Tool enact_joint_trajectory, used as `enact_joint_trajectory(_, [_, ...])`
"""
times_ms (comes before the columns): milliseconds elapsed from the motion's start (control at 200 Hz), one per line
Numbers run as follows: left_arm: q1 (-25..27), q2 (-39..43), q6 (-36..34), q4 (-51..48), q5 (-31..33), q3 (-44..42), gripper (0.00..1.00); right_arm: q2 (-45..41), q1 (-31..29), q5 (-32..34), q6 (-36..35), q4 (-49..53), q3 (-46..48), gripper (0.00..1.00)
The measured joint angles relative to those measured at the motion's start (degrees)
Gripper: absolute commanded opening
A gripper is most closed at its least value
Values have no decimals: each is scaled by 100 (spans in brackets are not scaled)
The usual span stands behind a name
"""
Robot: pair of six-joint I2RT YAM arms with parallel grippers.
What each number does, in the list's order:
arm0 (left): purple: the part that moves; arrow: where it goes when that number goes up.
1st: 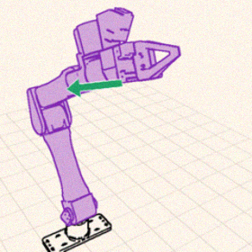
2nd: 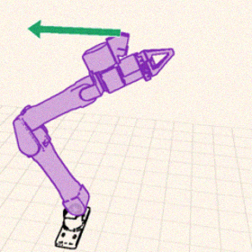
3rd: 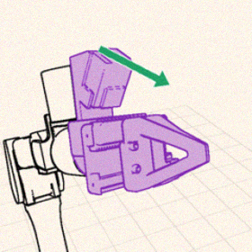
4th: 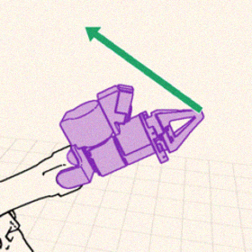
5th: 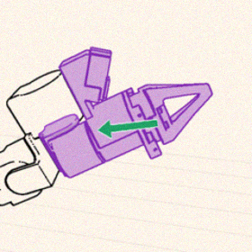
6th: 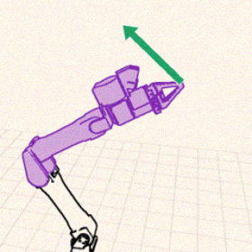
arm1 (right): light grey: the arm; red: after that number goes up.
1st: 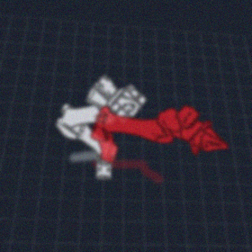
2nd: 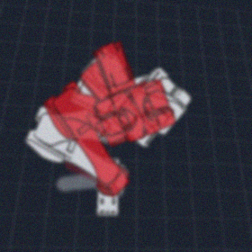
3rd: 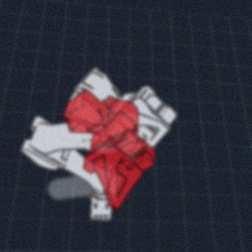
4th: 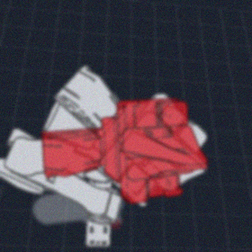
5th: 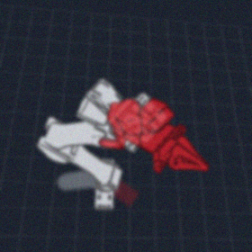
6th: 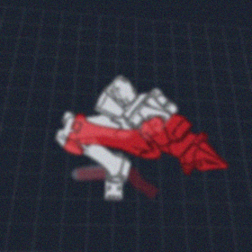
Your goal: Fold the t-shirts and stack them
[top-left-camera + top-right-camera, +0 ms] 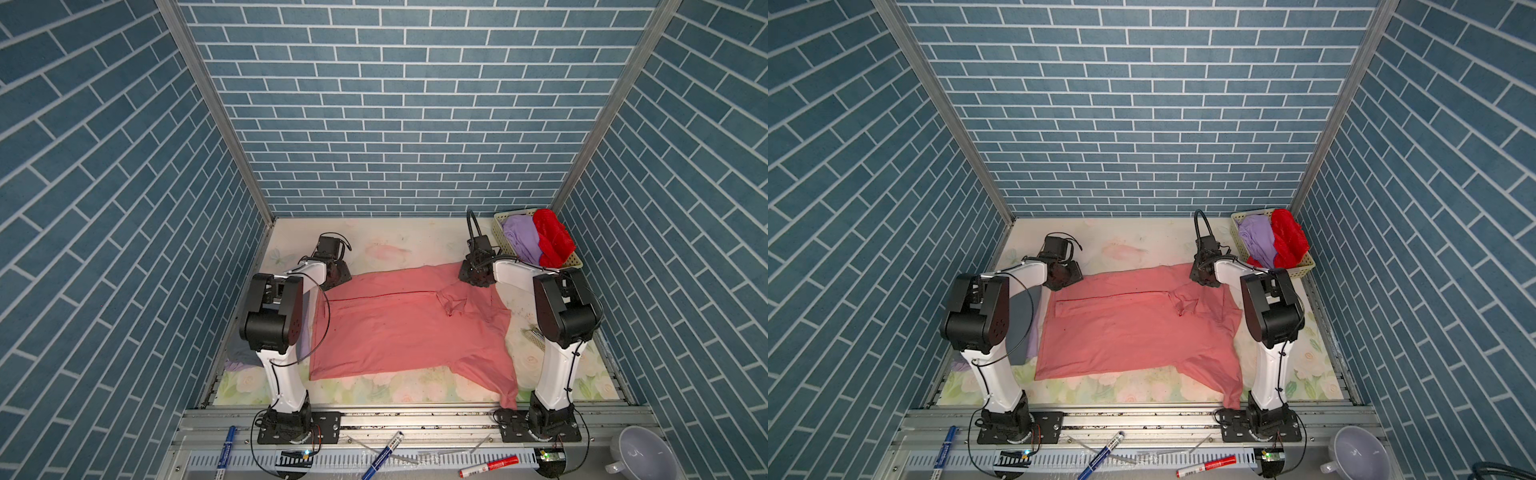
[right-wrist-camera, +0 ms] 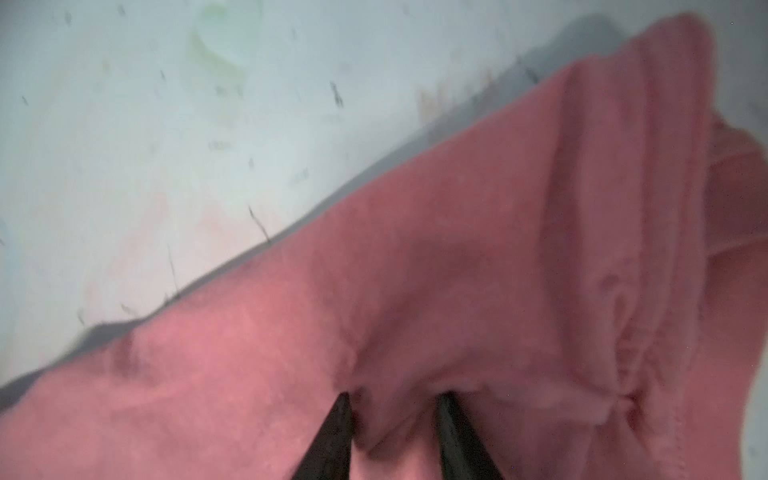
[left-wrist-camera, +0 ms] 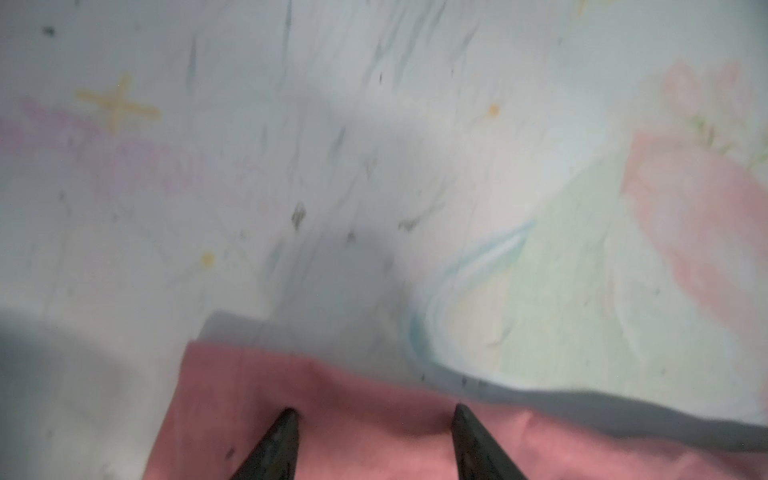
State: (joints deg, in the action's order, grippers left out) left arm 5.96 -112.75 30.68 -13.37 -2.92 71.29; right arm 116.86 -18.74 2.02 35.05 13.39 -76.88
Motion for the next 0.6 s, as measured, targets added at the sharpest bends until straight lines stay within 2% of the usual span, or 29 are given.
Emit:
enact_joint_trajectory(170, [-164, -710, 17, -81, -306, 1019, 59, 887, 170, -221, -96, -57, -1255, 35])
enact_joint_trajectory(400, [-341, -1329, -33, -258, -772, 1989, 59, 1698, 319, -487, -103, 175, -2549, 35])
enact_joint_trajectory(600, [-483, -1375, -179, -249, -1115, 2092, 59, 1886, 382, -649, -103, 304, -2905, 35])
